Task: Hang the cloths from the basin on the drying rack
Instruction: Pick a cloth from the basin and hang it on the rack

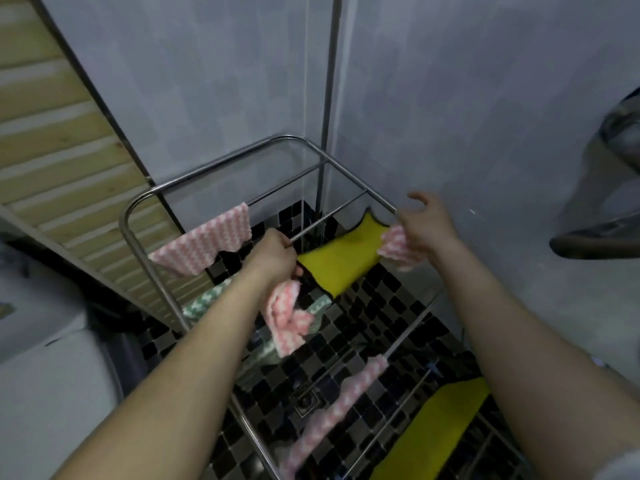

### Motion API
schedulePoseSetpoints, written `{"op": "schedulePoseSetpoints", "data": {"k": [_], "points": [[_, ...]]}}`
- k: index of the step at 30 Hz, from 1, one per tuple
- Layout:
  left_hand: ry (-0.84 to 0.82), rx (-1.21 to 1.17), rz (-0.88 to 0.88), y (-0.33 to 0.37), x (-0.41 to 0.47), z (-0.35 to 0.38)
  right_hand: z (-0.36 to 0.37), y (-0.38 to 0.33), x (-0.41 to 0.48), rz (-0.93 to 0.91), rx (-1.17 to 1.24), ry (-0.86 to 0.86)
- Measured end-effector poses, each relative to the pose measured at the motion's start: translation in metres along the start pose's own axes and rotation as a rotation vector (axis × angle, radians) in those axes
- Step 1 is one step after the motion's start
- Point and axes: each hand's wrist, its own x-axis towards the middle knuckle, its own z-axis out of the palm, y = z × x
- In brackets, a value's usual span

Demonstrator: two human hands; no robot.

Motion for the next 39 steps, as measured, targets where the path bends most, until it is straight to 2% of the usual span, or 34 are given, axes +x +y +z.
{"op": "schedulePoseSetpoints", "data": {"k": [2,4,7,10,13,16,20,27,32,36,39], "points": [[0.065,0.229,0.086,-0.003,-0.003,0.000,-0.001,0.014,0.009,-0.024,-0.239,0.069],[-0.013,0.330,0.179,0.001,-0.016,0.006,-0.004,0.028,0.012,0.020,-0.319,0.082],[-0.140,0.494,0.226,0.004,-0.033,0.023,-0.007,0.048,0.022,0.095,-0.321,0.085],[-0.133,0.568,0.223,0.000,-0.032,0.033,-0.003,0.055,0.025,0.169,-0.220,0.077],[-0.098,0.574,0.236,-0.001,-0.030,0.034,0.006,0.055,0.018,0.223,-0.049,0.119],[-0.082,0.559,0.253,-0.001,-0.029,0.033,0.014,0.054,0.015,0.208,-0.026,0.136],[-0.043,0.549,0.294,-0.005,-0.029,0.035,0.015,0.045,0.011,0.143,-0.138,0.207],[-0.052,0.533,0.331,-0.007,-0.030,0.033,0.015,0.037,0.006,0.083,-0.263,0.194],[-0.083,0.549,0.309,-0.006,-0.034,0.031,0.019,0.034,-0.008,-0.038,-0.403,0.020],[-0.099,0.525,0.293,-0.002,-0.038,0.028,0.020,0.027,-0.019,-0.051,-0.456,-0.022],[-0.114,0.400,0.293,-0.002,-0.045,0.016,0.008,0.018,-0.035,0.060,-0.212,-0.069]]}}
